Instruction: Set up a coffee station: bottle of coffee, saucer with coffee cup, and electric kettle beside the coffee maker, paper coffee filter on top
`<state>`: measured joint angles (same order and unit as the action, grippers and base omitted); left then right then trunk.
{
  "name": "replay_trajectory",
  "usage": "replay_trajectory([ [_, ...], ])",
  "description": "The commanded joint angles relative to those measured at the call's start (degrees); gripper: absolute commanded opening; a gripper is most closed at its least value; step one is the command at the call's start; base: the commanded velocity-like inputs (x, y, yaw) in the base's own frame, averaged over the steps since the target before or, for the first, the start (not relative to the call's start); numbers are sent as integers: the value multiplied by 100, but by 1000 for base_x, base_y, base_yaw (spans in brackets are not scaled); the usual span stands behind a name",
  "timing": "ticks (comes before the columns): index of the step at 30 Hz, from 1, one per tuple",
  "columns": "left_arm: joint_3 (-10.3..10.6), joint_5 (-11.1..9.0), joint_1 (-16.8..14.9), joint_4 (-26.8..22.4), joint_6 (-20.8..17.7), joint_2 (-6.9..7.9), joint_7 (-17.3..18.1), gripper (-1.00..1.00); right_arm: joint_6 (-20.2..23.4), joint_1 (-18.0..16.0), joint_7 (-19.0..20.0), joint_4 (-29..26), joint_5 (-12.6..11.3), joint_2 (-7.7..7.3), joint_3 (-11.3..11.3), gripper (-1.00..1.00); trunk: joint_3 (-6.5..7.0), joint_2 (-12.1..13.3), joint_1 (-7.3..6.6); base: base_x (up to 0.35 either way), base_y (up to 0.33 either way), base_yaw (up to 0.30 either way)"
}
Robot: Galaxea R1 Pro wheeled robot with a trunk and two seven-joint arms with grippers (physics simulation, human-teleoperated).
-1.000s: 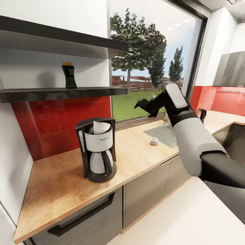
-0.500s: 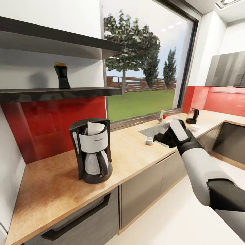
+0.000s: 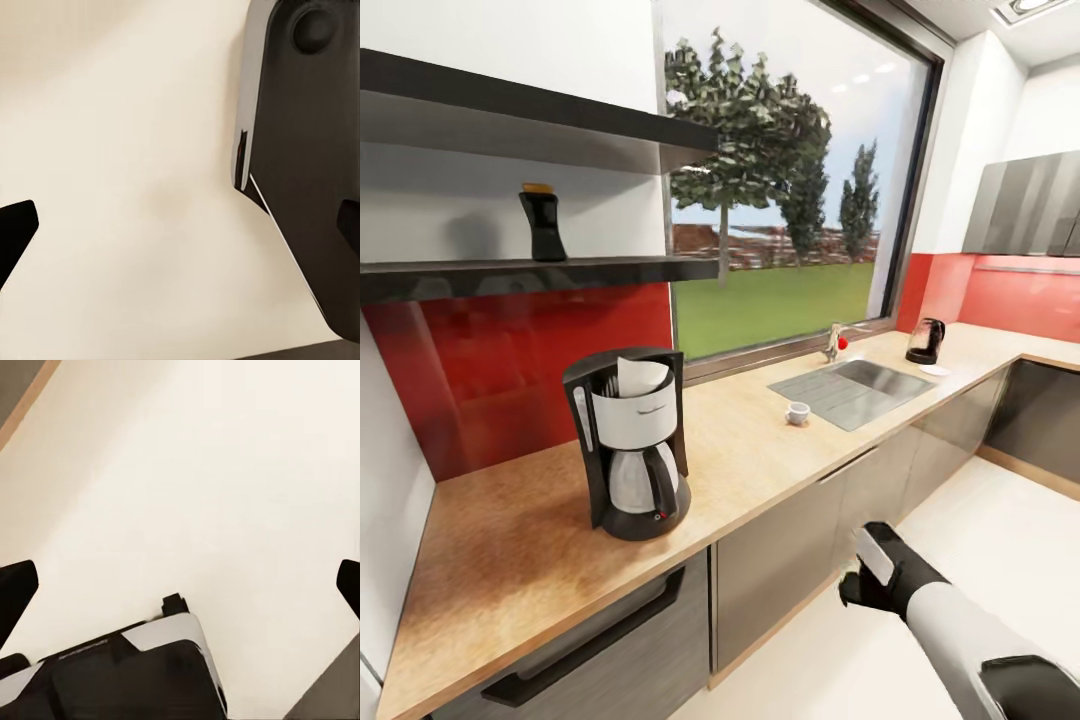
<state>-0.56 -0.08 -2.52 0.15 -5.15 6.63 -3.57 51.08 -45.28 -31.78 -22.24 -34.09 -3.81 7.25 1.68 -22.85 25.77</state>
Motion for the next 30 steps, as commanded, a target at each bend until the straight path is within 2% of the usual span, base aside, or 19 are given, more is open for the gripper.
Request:
replay_trajectory([
  [1,-4,-1,-3,3,-15,-1,-12,100,-203,45,228,196,114,-11,137,100,0,-6,1,0,0,0],
  [3,-5,-1,-3,1,-9,-3,-12,100,-1196,180,1309,1054,788,-11,454,100,0,-6,1,0,0,0],
  [5,-5,-1,-3,-5,-4,-3,-12,100,-1708,230,1850,1455,1107,-3,548,100,0,-6,1,0,0,0],
  [6,-5,-1,-3,-12,1,-4,-12,100,-2188,321,2350,1682,1369,0,609,100,0,-6,1,0,0,0],
  [7,-7,-1,-3,-15,4,-4,-12,100,-2406,392,2575,1756,1475,1,630,100,0,-6,1,0,0,0],
  [8,-9,-1,-3,-19,9,-4,-12,100,-2933,690,3131,1908,1691,2,672,100,0,-6,1,0,0,0],
  [10,-8,-1,-3,-26,22,1,-12,100,-3344,1147,3565,2006,1827,12,703,100,0,-6,1,0,0,0],
  [11,-7,-1,-3,-28,26,2,-12,100,-3408,1236,3627,2020,1844,13,708,100,0,-6,1,0,0,0],
  [13,-4,-7,-3,-48,37,4,-12,100,-3805,1546,3808,2061,1896,30,726,100,0,-6,1,0,0,0],
  [17,-15,-11,-3,-69,43,4,-18,100,-4231,1724,3862,2072,1912,60,733,100,0,-6,1,0,0,0],
  [30,-93,-84,-20,-77,515,-5,-21,100,-4335,1889,3864,2066,1907,80,727,100,0,-6,1,0,0,0],
])
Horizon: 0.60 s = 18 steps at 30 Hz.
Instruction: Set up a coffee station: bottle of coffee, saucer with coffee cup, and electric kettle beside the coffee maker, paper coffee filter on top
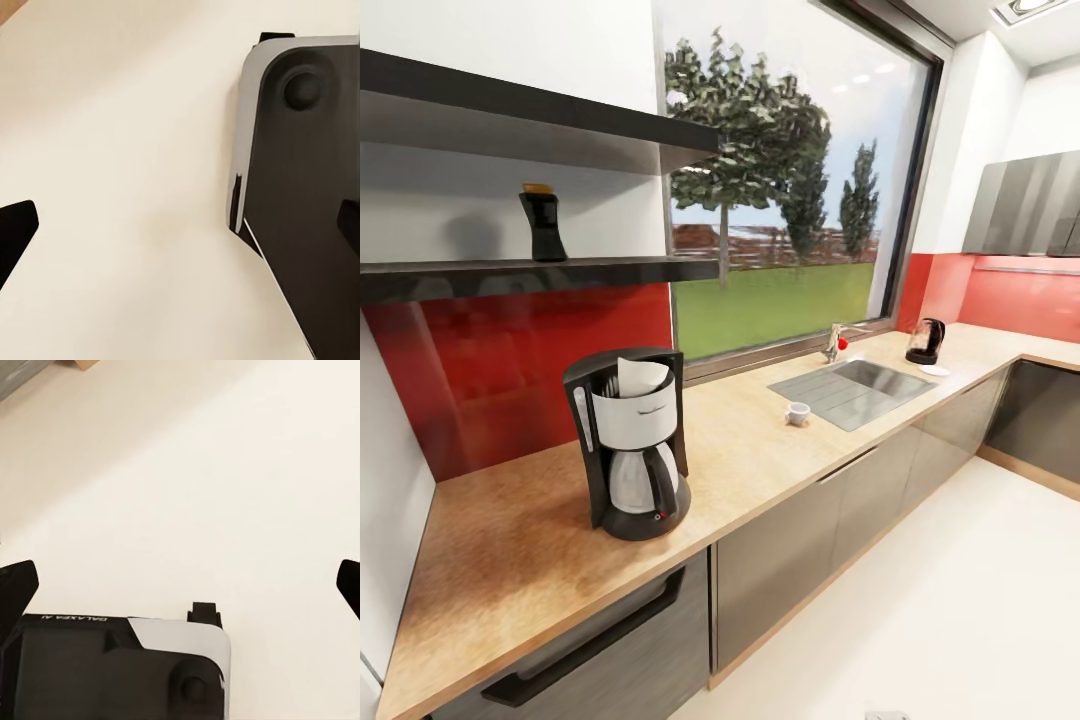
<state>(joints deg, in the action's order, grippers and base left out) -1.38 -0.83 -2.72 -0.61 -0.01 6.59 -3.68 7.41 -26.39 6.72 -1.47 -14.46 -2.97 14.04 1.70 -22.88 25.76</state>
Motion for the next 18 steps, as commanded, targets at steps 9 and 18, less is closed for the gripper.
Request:
replay_trajectory([
  [9,-18,-18,-1,0,250,-24,-16,100,33,10,-13,-2,-48,-1,46,100,-2,-4,2,137,-117,95],
  [18,-12,-22,-1,0,256,-66,-19,100,33,14,-27,-2,-48,-1,47,100,-2,-4,2,205,-207,266],
])
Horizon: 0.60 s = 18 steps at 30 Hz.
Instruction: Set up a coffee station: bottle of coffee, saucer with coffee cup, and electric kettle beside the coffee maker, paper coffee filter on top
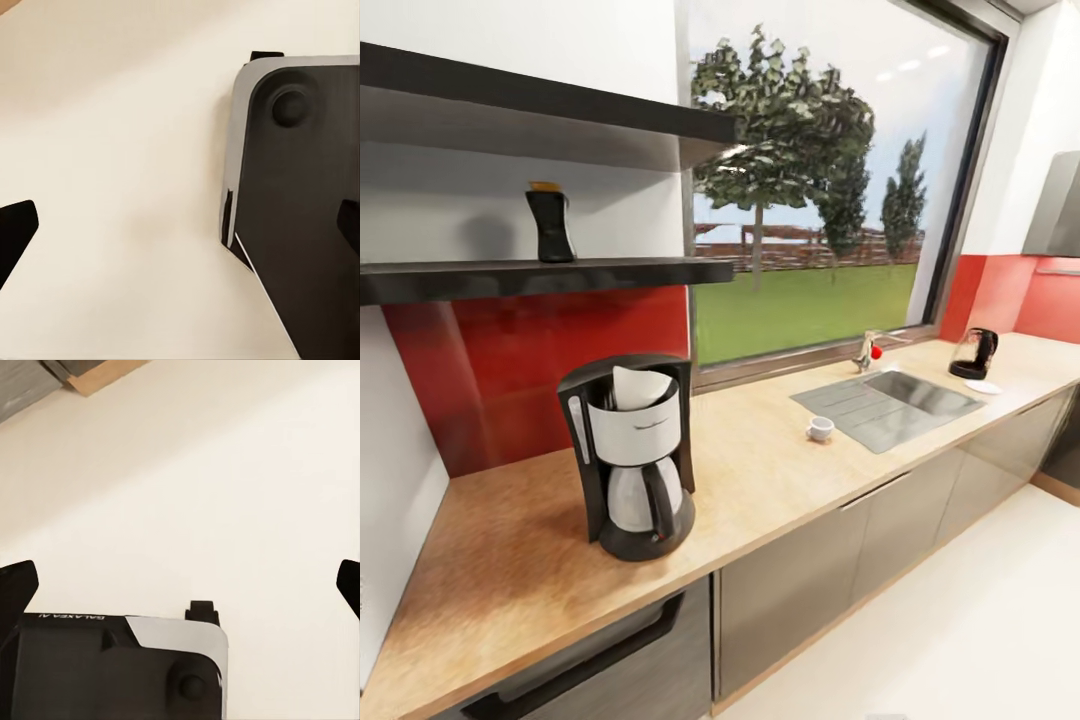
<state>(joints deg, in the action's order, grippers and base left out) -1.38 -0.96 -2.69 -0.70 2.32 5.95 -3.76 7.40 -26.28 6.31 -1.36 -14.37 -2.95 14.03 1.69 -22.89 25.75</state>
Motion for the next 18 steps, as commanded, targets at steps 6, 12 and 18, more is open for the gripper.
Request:
replay_trajectory([
  [6,-11,-17,-4,7,22,-5,-11,100,33,7,11,-13,-56,-4,47,100,-2,-3,3,55,-255,277],
  [12,-9,-17,-4,2,22,-23,-11,100,33,8,11,-13,-54,-7,47,100,-2,-3,3,7,-267,278],
  [18,-3,-12,-10,0,22,-62,-11,100,33,9,11,-13,-49,-12,47,100,-2,-3,3,1,-269,278],
])
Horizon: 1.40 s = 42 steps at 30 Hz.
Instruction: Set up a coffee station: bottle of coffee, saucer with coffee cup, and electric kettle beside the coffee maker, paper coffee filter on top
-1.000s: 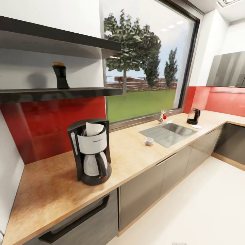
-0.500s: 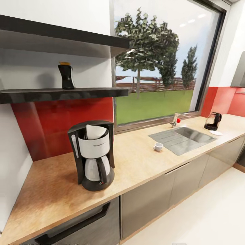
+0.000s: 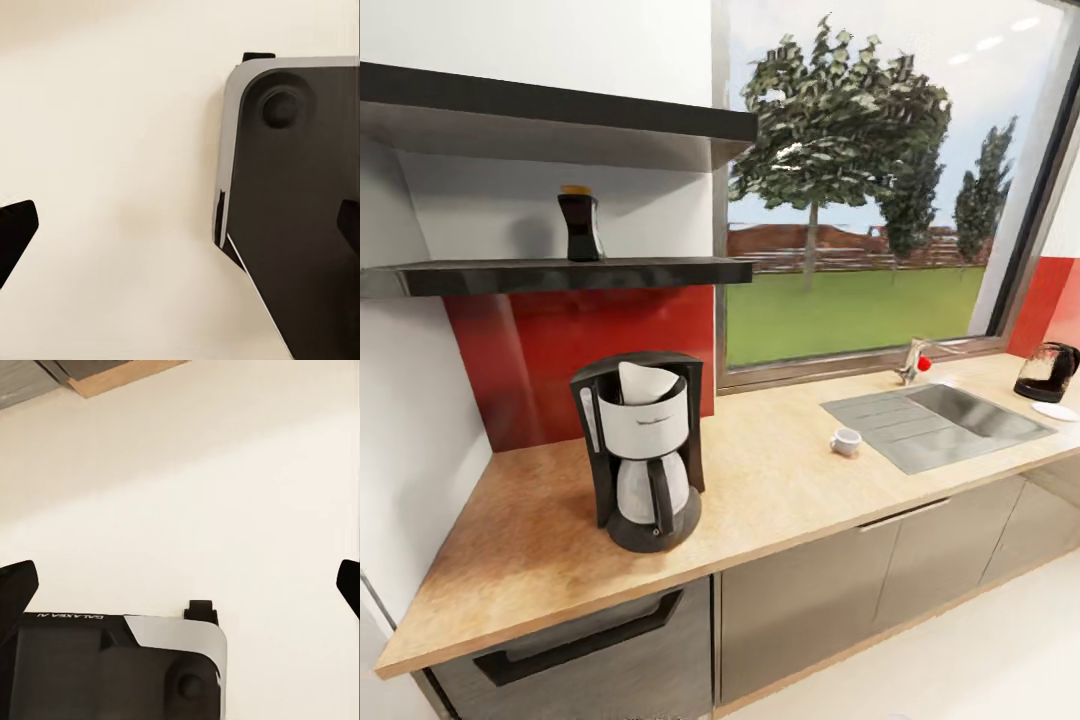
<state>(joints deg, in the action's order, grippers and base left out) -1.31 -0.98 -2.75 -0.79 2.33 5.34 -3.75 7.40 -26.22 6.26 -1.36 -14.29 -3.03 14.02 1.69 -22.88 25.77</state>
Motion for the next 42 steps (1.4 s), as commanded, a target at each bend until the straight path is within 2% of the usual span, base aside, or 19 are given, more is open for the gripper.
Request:
replay_trajectory([
  [1,-10,-10,-5,9,22,-3,-11,100,33,3,15,-14,-57,-4,48,100,-2,-3,2,0,-270,278],
  [15,-10,-16,-7,9,22,-6,-11,100,33,12,15,-14,-57,-7,48,100,-2,-3,2,-84,-232,269],
  [29,-10,-16,-24,7,22,-3,-11,100,49,12,21,-14,-48,-19,48,100,-2,-3,2,-42,-251,22],
  [34,-10,-16,-24,7,29,-2,-11,100,51,12,16,-14,-48,-17,48,100,-5,-3,2,-48,-73,49],
  [42,-25,-16,-26,-146,26,-6,-11,100,49,12,15,-14,-48,-15,48,100,-21,-3,2,-6,-8,223],
])
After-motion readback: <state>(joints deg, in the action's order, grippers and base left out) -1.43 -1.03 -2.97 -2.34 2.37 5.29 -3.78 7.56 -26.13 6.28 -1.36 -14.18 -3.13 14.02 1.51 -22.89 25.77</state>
